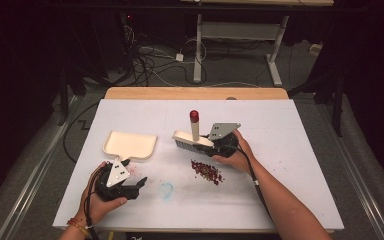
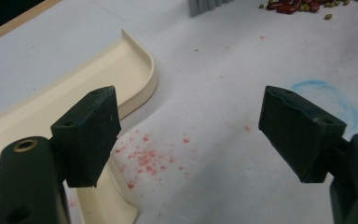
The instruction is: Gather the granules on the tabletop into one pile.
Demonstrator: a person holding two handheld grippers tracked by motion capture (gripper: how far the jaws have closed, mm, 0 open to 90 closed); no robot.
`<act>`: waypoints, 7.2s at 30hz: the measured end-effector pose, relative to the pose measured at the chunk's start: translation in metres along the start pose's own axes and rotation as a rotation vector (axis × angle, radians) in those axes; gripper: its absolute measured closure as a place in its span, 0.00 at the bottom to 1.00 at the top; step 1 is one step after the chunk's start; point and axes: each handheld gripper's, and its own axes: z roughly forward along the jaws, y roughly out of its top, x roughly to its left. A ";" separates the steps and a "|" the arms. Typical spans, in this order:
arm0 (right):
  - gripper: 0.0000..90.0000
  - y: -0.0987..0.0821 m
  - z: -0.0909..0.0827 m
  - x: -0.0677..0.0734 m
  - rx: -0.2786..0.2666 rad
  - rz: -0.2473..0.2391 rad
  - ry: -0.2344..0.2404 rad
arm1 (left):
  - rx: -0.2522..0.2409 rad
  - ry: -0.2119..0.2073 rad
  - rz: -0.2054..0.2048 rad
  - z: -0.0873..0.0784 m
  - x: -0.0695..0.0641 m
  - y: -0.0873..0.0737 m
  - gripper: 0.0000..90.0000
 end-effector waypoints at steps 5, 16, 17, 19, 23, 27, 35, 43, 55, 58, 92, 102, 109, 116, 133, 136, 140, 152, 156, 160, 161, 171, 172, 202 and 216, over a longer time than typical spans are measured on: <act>0.75 -0.004 -0.007 0.001 0.019 -0.063 0.135 | 0.008 -0.006 0.003 -0.001 -0.001 -0.002 0.22; 0.74 -0.019 -0.041 0.010 0.069 -0.180 0.262 | 0.032 -0.017 0.022 0.002 -0.004 0.000 0.22; 0.74 -0.020 -0.044 0.010 0.068 -0.181 0.271 | 0.035 -0.018 0.024 0.002 -0.005 0.000 0.22; 0.74 -0.021 -0.050 0.013 0.076 -0.183 0.272 | 0.036 -0.020 0.027 0.002 -0.005 0.000 0.22; 0.74 -0.024 -0.056 0.015 0.065 -0.186 0.251 | 0.036 -0.020 0.023 0.002 -0.005 0.000 0.22; 0.75 -0.024 -0.060 0.014 0.044 -0.171 0.188 | 0.036 -0.022 0.027 0.003 -0.006 0.001 0.22; 0.75 -0.013 -0.078 0.022 0.022 -0.126 0.062 | 0.031 -0.019 0.028 0.001 -0.004 0.001 0.22; 0.75 -0.014 -0.121 0.043 0.049 -0.002 -0.023 | 0.016 -0.022 0.036 -0.002 -0.007 0.001 0.22; 0.75 -0.049 -0.170 0.072 0.152 0.094 -0.056 | 0.018 -0.029 0.061 0.001 -0.010 0.005 0.22; 0.75 -0.055 -0.167 0.073 0.194 0.101 -0.060 | 0.019 -0.034 0.064 0.003 -0.010 0.006 0.22; 0.75 -0.026 -0.117 0.092 -0.033 0.077 0.127 | 0.002 -0.027 0.057 0.001 -0.007 0.006 0.22; 0.75 -0.026 -0.068 0.073 -0.043 0.003 0.232 | 0.020 -0.036 0.049 0.003 -0.008 0.005 0.22; 0.75 -0.024 -0.054 0.055 -0.054 0.022 0.232 | 0.027 -0.037 0.046 0.003 -0.008 0.004 0.22; 0.75 -0.018 -0.059 0.051 -0.063 0.017 0.191 | 0.031 -0.041 0.052 0.004 -0.008 0.004 0.22; 0.75 -0.032 -0.095 0.059 0.004 0.267 -0.319 | 0.014 -0.040 0.050 0.001 -0.009 0.005 0.22; 0.75 -0.035 -0.084 0.065 0.055 0.326 -0.379 | 0.016 -0.043 0.060 0.002 -0.010 0.006 0.22; 0.75 -0.027 -0.072 0.083 0.063 0.341 -0.406 | 0.014 -0.043 0.061 0.001 -0.009 0.006 0.22; 0.75 -0.006 -0.041 0.102 0.067 0.335 -0.468 | 0.013 -0.043 0.060 0.001 -0.009 0.006 0.22; 0.75 -0.005 -0.042 0.101 0.049 0.335 -0.479 | 0.009 -0.041 0.058 0.000 -0.009 0.006 0.22; 0.75 -0.004 -0.048 0.100 0.039 0.320 -0.495 | 0.006 -0.039 0.059 -0.001 -0.009 0.006 0.22; 0.75 -0.004 -0.051 0.099 0.031 0.315 -0.495 | 0.008 -0.038 0.057 -0.001 -0.009 0.005 0.22; 0.75 -0.013 -0.081 0.092 0.004 0.313 -0.487 | 0.004 -0.035 0.061 -0.002 -0.009 0.006 0.22; 0.75 -0.014 -0.084 0.091 0.007 0.301 -0.488 | 0.005 -0.034 0.064 -0.003 -0.009 0.006 0.22; 0.75 -0.037 -0.186 0.065 0.009 0.293 -0.340 | 0.020 -0.014 0.086 0.000 -0.012 0.006 0.22; 0.75 -0.047 -0.207 0.074 0.126 0.396 -0.046 | 0.017 -0.038 0.071 0.000 -0.014 0.008 0.22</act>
